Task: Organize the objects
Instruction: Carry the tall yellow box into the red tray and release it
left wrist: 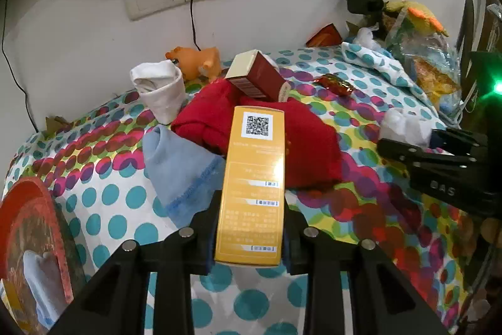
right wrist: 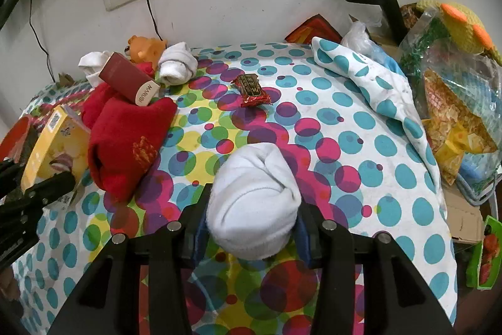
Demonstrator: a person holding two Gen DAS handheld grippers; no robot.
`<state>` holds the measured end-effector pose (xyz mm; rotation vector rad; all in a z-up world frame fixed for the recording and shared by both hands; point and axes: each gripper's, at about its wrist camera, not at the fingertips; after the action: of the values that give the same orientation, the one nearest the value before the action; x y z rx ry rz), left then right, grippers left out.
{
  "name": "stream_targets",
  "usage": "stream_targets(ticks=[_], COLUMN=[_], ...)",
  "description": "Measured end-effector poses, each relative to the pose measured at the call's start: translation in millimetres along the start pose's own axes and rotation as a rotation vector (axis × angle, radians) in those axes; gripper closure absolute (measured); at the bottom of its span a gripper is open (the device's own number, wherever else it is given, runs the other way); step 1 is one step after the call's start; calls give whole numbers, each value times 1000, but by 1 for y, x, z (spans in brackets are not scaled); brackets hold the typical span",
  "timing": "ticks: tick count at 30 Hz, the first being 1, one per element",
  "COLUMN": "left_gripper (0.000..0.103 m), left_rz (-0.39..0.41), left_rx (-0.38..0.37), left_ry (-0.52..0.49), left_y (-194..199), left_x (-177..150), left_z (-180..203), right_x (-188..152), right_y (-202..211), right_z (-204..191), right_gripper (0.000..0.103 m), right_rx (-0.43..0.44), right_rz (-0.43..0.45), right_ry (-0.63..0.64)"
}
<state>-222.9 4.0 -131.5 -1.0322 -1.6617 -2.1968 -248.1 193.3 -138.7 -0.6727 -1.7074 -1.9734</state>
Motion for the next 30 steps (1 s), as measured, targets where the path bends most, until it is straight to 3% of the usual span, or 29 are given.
stream_targets(ticks=[14,30], left_gripper=[72,72], left_rz=[-2,51], left_rx=[17,87], left_ry=[73,198], left_y=[30,100], left_x=[-28,-62], left_z=[-6,-63], right_x=[-1,-1], right_y=[0,0], right_z=[-3,-4], right_gripper=[60,59], right_rx=[-7,-22], right_rz=[0,0], right_ry=[1,10])
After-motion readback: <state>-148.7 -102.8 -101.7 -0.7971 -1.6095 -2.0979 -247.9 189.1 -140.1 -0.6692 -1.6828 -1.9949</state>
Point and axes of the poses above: each gripper's, at about its wrist camera, not at the fingertips, and y roughly against the way its jaws point, z to its right, x to its top, and after that the axes turned 12 degrees about -x, right-handed
